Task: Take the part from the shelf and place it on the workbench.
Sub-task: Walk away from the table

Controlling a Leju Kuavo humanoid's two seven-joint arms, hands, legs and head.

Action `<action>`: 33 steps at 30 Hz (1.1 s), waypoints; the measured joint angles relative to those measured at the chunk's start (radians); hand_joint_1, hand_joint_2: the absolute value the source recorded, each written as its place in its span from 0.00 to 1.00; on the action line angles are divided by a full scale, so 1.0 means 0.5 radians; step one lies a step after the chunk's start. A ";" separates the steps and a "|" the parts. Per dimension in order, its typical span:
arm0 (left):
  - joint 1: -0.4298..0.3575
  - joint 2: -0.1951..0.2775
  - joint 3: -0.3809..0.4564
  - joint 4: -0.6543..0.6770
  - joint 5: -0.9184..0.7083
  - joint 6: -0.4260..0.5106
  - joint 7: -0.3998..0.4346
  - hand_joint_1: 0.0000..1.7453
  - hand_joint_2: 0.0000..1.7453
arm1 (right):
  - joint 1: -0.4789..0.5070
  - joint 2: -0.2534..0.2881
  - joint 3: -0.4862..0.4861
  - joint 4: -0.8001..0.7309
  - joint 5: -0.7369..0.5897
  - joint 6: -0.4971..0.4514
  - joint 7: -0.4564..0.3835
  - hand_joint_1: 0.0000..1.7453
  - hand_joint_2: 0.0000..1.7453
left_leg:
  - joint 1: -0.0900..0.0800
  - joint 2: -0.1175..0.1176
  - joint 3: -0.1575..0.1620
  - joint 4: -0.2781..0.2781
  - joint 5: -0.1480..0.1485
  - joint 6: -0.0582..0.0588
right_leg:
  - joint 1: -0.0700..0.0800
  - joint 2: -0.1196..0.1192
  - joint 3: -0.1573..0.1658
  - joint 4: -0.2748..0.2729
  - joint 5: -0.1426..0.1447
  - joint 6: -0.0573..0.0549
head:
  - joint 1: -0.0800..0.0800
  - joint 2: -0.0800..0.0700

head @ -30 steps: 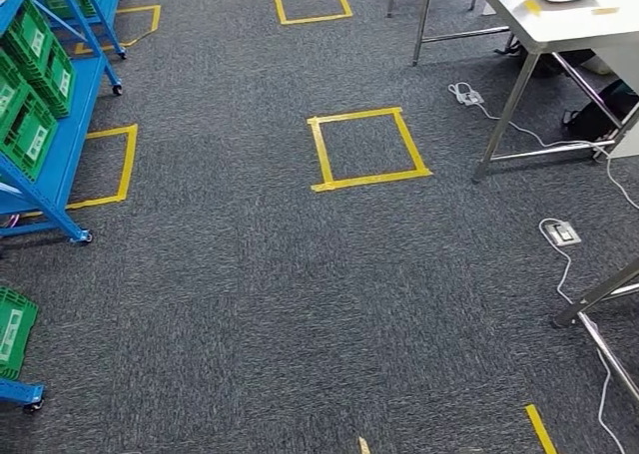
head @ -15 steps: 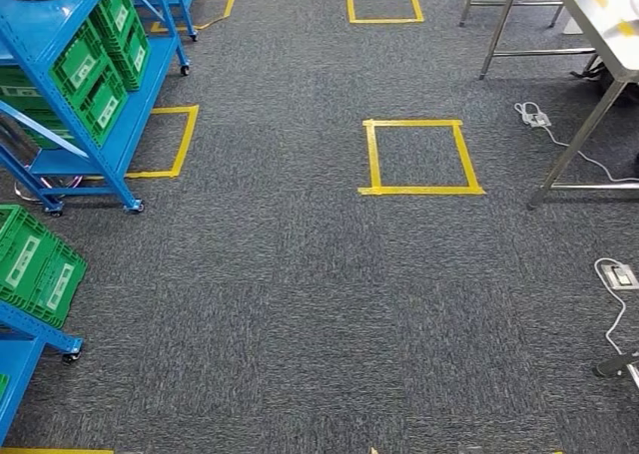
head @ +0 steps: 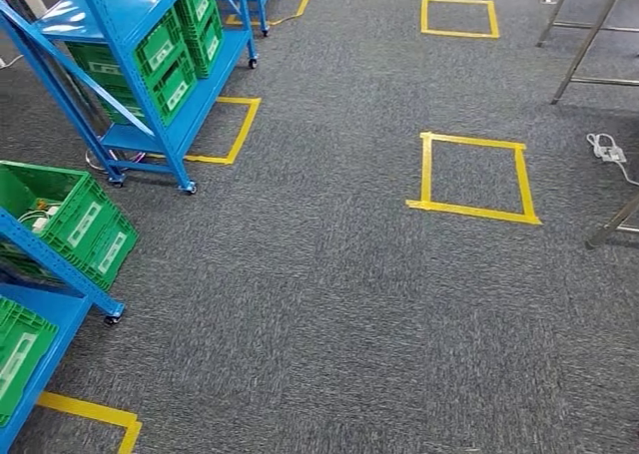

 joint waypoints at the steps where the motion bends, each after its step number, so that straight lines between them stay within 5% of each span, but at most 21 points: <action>1: 0.005 0.001 0.001 0.000 0.000 0.001 0.000 0.00 0.00 | -0.001 0.000 0.000 0.000 0.000 0.000 0.001 0.00 0.00 | 0.004 -0.011 -0.007 0.001 0.003 -0.012 | 0.000 -0.026 0.005 -0.003 0.009 -0.014 | 0.001 0.000; 3: 0.010 -0.003 0.004 0.001 0.000 0.007 0.000 0.00 0.00 | -0.003 0.001 -0.001 0.000 -0.001 0.000 0.000 0.00 0.00 | 0.002 0.054 -0.042 0.069 -0.050 -0.031 | -0.002 -0.080 0.006 -0.018 0.028 -0.045 | -0.010 0.000; 6: 0.001 -0.010 0.005 0.002 -0.002 0.015 0.000 0.00 0.00 | 0.008 0.001 -0.001 0.000 0.000 0.002 0.001 0.00 0.00 | 0.005 0.213 -0.191 0.428 -0.258 -0.053 | 0.008 -0.181 -0.004 -0.027 0.040 -0.065 | -0.030 0.000; 8: 0.002 -0.012 0.005 0.002 -0.003 0.016 0.000 0.00 0.00 | 0.013 0.001 -0.001 0.000 0.001 0.003 0.002 0.00 0.00 | 0.011 0.235 -0.239 0.584 -0.307 -0.059 | 0.014 -0.247 -0.010 -0.026 0.040 -0.066 | -0.030 0.000; 10: 0.010 -0.013 0.006 0.002 -0.004 0.017 0.000 0.00 0.00 | 0.007 0.001 -0.001 0.000 0.001 0.004 0.002 0.00 0.00 | 0.012 0.251 -0.140 0.436 -0.214 -0.053 | 0.015 -0.299 -0.009 -0.026 0.039 -0.066 | -0.031 0.000; 12: 0.011 -0.012 0.007 0.002 -0.005 0.020 0.000 0.00 0.00 | 0.001 0.001 -0.001 0.000 0.001 0.005 0.002 0.00 0.00 | -0.005 0.340 0.029 0.138 -0.102 -0.032 | 0.019 -0.341 -0.002 -0.025 0.036 -0.061 | -0.031 0.000; 15: -0.001 -0.012 0.009 0.002 -0.008 0.025 0.000 0.00 0.00 | -0.004 0.002 0.000 0.001 0.001 0.005 0.002 0.00 0.00 | -0.039 0.423 0.107 -0.036 -0.075 0.000 | 0.027 -0.403 0.002 -0.022 0.032 -0.039 | -0.029 0.000; 17: 0.003 -0.014 0.012 0.002 -0.009 0.026 0.000 0.00 0.00 | -0.009 0.004 0.000 0.001 0.001 0.006 0.003 0.00 0.00 | -0.036 0.378 0.099 -0.047 -0.059 0.018 | 0.023 -0.421 0.003 -0.023 0.028 -0.020 | -0.029 0.000; 19: 0.003 -0.015 0.013 0.002 -0.009 0.026 0.000 0.00 0.00 | -0.013 0.005 0.000 0.001 0.001 0.006 0.002 0.00 0.00 | -0.022 0.332 0.093 -0.070 -0.031 0.044 | 0.016 -0.314 -0.027 0.045 -0.038 0.000 | -0.024 0.000; 21: -0.005 -0.015 0.014 0.002 -0.009 0.025 0.000 0.00 0.00 | -0.008 0.005 0.000 0.001 0.001 0.006 0.002 0.00 0.00 | -0.013 0.280 0.073 -0.079 -0.006 0.064 | 0.011 -0.181 -0.119 0.265 -0.179 0.011 | -0.015 0.000; 23: -0.008 -0.015 0.014 0.002 -0.009 0.023 0.000 0.00 0.00 | 0.000 0.004 0.000 0.001 0.001 0.006 0.003 0.00 0.00 | -0.015 0.226 0.050 -0.077 0.010 0.067 | 0.010 -0.149 -0.212 0.491 -0.276 0.014 | -0.011 0.000; 24: -0.005 -0.016 0.014 0.002 -0.009 0.023 0.000 0.00 0.00 | 0.001 0.004 0.000 0.001 0.001 0.006 0.004 0.00 0.00 | -0.015 0.199 0.040 -0.076 0.019 0.064 | 0.009 -0.147 -0.221 0.523 -0.268 0.014 | -0.012 0.000; 26: 0.000 -0.017 0.016 0.002 -0.009 0.023 0.000 0.00 0.00 | 0.000 0.004 0.000 0.001 0.001 0.006 0.004 0.00 0.00 | -0.011 0.146 0.025 -0.071 0.033 0.051 | 0.006 -0.134 -0.129 0.361 -0.154 0.015 | -0.012 0.000; 29: -0.005 -0.015 0.018 0.002 -0.009 0.021 0.000 0.00 0.00 | -0.003 0.005 0.000 0.001 0.002 0.006 0.004 0.00 0.00 | -0.010 0.073 0.000 -0.051 0.052 0.021 | -0.009 -0.017 0.073 0.003 -0.023 0.012 | -0.012 0.000; 33: -0.007 -0.011 0.021 0.002 -0.009 0.021 -0.001 0.00 0.00 | -0.001 0.005 0.001 0.002 0.002 0.007 0.004 0.00 0.00 | -0.016 0.026 -0.025 -0.031 0.071 -0.003 | -0.011 0.018 0.074 -0.041 -0.025 -0.004 | -0.013 0.000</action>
